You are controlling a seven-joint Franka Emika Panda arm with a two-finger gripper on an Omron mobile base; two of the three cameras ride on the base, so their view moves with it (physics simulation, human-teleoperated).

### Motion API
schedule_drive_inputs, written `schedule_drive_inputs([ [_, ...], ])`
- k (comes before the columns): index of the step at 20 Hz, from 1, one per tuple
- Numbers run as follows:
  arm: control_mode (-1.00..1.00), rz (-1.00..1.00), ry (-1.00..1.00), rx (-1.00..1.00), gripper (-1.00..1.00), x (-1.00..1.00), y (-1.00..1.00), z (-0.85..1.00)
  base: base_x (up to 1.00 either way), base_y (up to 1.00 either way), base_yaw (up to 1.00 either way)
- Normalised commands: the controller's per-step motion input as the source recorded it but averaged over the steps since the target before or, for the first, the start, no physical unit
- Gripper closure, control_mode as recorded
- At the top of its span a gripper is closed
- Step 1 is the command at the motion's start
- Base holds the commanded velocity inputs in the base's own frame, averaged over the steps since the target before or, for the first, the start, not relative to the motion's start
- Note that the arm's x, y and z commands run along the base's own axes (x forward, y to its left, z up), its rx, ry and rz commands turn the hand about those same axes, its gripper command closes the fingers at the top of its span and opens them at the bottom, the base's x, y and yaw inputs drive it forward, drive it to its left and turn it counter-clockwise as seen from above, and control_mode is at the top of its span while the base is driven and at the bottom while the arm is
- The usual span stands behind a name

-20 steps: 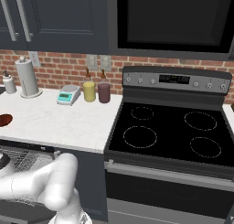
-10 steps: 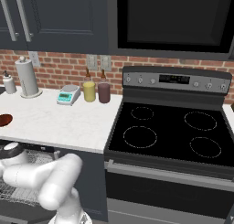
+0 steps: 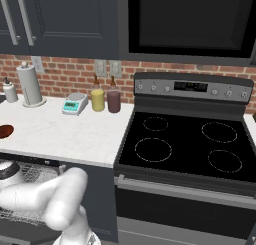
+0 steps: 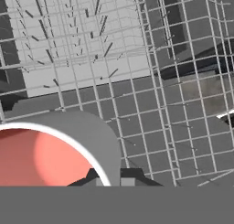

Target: Pick up the cup and bowl from the counter, place them in the dishwasher, and close the dishwasher door.

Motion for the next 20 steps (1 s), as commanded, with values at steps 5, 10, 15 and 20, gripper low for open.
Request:
schedule_drive_inputs([
  [5, -1.0, 0.02, -0.1, 0.0, 1.0, 0.01, 0.17, -0.72, 0.0, 0.0, 0.0],
  [10, -1.0, 0.02, -0.04, 0.0, 1.0, 0.04, 0.06, -0.51, 0.0, 0.0, 0.0],
  [15, -1.0, 0.01, 0.0, 0.0, -1.0, 0.0, 0.15, -0.18, 0.0, 0.0, 0.0],
  [20, -1.0, 0.0, 0.0, 0.0, -1.0, 0.0, 0.05, -0.01, 0.0, 0.0, 0.0],
])
